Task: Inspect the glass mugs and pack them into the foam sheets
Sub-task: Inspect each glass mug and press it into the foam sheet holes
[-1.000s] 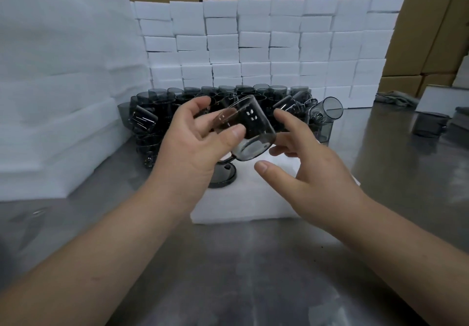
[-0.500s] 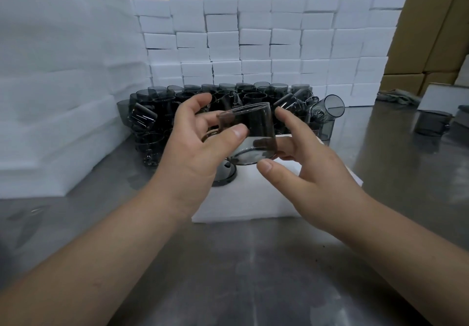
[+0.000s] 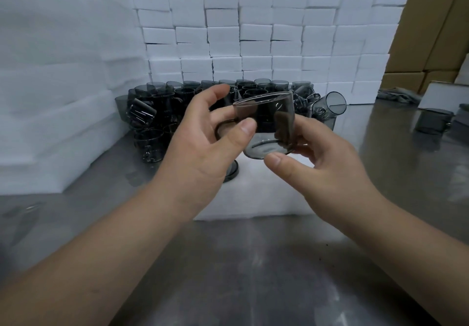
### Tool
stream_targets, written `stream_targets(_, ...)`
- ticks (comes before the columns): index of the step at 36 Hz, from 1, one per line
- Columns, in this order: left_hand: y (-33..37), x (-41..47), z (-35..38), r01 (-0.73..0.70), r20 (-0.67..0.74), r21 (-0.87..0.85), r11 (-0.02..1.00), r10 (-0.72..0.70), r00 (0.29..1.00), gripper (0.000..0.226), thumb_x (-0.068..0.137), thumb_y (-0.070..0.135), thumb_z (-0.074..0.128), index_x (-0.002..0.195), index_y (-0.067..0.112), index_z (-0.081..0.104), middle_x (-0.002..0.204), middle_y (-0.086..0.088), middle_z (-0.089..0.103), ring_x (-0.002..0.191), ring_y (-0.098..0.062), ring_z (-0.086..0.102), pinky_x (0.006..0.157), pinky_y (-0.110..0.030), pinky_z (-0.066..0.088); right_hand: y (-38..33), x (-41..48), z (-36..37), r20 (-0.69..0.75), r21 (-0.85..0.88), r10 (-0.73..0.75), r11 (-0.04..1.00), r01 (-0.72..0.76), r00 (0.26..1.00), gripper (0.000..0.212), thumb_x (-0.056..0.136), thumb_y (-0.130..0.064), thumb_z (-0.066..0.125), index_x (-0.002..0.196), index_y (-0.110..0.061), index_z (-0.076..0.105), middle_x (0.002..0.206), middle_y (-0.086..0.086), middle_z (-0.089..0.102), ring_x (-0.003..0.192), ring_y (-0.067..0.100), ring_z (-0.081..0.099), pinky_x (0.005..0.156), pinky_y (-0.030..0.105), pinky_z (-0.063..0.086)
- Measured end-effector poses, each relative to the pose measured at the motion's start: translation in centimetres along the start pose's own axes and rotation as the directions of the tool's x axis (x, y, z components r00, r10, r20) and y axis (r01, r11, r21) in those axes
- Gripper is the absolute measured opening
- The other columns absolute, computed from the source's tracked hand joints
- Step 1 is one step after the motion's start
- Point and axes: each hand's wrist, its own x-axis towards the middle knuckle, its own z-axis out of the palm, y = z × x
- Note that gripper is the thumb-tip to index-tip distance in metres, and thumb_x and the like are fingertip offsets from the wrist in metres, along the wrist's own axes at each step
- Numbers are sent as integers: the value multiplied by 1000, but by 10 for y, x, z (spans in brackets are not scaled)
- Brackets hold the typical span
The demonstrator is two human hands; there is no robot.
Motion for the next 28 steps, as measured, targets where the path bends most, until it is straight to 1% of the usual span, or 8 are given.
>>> stream_targets(3, 0, 0, 2, -23, -14, 73, 997, 24, 1000, 42, 74, 26, 59, 113, 27, 42, 108, 10, 64, 99, -3, 62, 82, -17, 47, -1, 0, -1, -4, 22, -6, 1000, 7, 1000, 40, 70, -34, 67, 109, -39, 56, 108, -13, 65, 108, 6, 58, 98, 39, 43)
stream_targets(5, -1, -1, 2, -43, -55, 153, 987, 52, 997, 43, 71, 29, 64, 109, 32, 44, 108, 14, 61, 102, -3, 59, 87, -24, 47, 0, 0, -1, -30, 9, -13, 1000, 13, 999, 46, 71, -29, 67, 114, -37, 54, 108, -17, 65, 109, 3, 57, 99, 37, 43)
stream_targets(7, -1, -1, 2, -55, -105, 256, 965, 85, 991, 39, 68, 34, 64, 103, 36, 46, 104, 15, 58, 101, -5, 58, 91, -29, 46, 0, 0, 0, -80, -39, -26, 999, 23, 996, 50, 68, -31, 68, 114, -40, 52, 105, -22, 65, 106, -1, 57, 97, 33, 44)
stream_targets(10, -2, -1, 1, -45, -154, 320, 946, 99, 983, 28, 70, 35, 62, 95, 37, 50, 93, 14, 59, 90, -1, 58, 82, -22, 47, 0, 0, 0, -136, -110, -52, 993, 37, 989, 50, 67, -36, 68, 112, -46, 48, 105, -28, 61, 104, -6, 55, 94, 24, 43)
stream_targets(14, -3, 0, -1, -14, -203, 396, 918, 102, 974, 20, 70, 39, 61, 88, 38, 53, 91, 16, 63, 91, 1, 59, 84, -22, 47, 4, 2, -1, -194, -166, -45, 986, 12, 980, 56, 65, -38, 69, 118, -39, 48, 112, -22, 57, 107, -5, 52, 91, 17, 41)
stream_targets(20, -2, -3, 3, 17, -155, 297, 955, 31, 987, 15, 72, 35, 65, 86, 37, 58, 79, 17, 66, 73, -10, 64, 57, -9, 46, 8, 3, -2, -234, -256, -78, 967, 16, 969, 59, 64, -38, 73, 115, -43, 44, 112, -18, 54, 107, -1, 49, 91, 14, 38)
stream_targets(23, -2, -3, 6, 32, -130, 263, 964, 3, 992, 24, 67, 39, 62, 90, 39, 58, 82, 20, 67, 75, -7, 64, 64, -11, 48, 7, 2, 0, -225, -306, -117, 951, 44, 967, 61, 62, -38, 75, 111, -47, 40, 109, -18, 50, 107, 4, 49, 91, 19, 38)
stream_targets(28, -3, -3, 7, 46, -106, 228, 973, -22, 994, 29, 67, 37, 62, 96, 35, 58, 85, 10, 68, 76, -5, 65, 69, -14, 49, 6, 2, 2, -217, -387, -169, 919, 74, 961, 62, 64, -32, 78, 114, -39, 43, 109, -7, 50, 106, 13, 46, 86, 11, 34)
